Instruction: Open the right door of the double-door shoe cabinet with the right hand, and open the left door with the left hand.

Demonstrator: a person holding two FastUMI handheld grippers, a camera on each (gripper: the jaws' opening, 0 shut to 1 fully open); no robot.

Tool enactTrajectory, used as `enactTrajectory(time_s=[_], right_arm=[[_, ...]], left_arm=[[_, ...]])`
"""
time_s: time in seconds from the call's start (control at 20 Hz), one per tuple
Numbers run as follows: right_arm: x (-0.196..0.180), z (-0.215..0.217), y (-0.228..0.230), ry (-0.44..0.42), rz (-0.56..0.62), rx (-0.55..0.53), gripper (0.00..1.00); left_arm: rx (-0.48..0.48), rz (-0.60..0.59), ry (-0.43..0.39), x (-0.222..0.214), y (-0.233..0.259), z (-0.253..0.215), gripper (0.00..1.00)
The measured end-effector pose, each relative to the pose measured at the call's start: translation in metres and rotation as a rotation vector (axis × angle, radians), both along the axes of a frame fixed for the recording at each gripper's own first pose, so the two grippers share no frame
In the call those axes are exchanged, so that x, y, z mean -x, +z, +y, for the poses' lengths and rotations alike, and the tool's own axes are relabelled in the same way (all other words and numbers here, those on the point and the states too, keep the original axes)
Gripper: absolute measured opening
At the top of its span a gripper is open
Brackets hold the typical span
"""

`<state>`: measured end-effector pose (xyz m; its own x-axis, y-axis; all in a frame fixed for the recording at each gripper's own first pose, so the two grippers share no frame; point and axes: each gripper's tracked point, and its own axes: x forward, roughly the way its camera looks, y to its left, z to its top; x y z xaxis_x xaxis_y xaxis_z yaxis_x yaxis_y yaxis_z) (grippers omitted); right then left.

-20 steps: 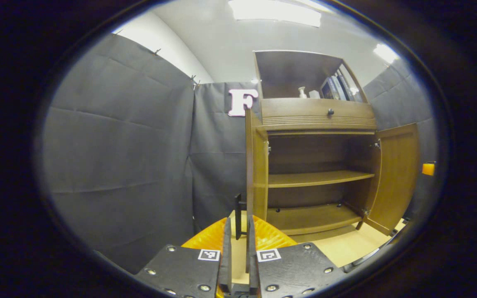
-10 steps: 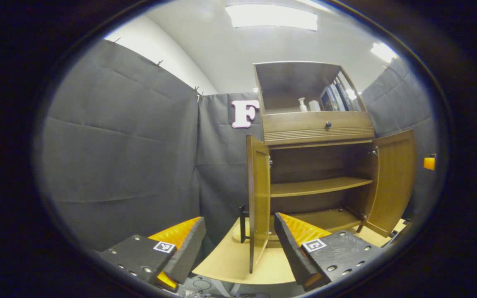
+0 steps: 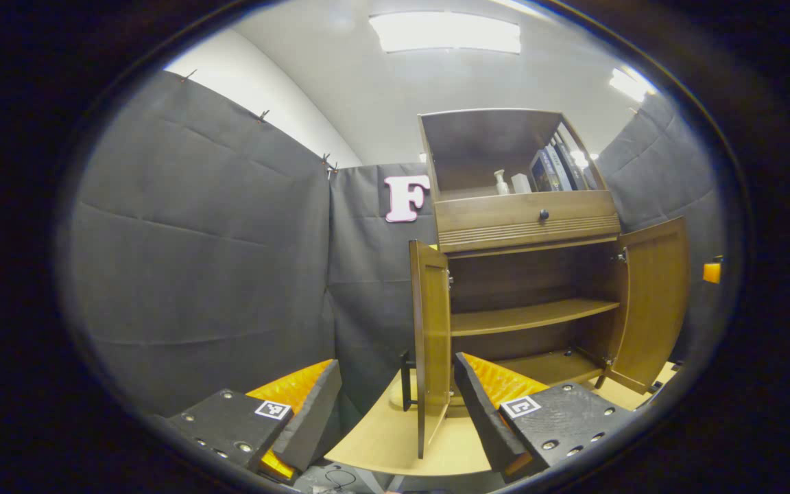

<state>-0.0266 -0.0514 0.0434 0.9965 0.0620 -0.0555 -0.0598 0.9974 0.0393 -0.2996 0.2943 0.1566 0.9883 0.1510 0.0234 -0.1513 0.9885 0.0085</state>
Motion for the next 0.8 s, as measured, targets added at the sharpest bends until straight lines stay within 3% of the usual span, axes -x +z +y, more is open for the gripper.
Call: enactTrajectory(time_s=[0.75, 0.8], right_arm=[[0.0002, -0.0006, 0.0039, -0.005, -0.010, 0.003, 0.96], [-0.0002, -0.0023, 0.0047, -0.008, -0.011, 0.003, 0.92]], left_arm=[[-0.016, -0.007, -0.020, -0.0061, 0.0058, -0.0064, 0.96], [-0.016, -0.007, -0.021, -0.0066, 0.0065, -0.0070, 0.96]])
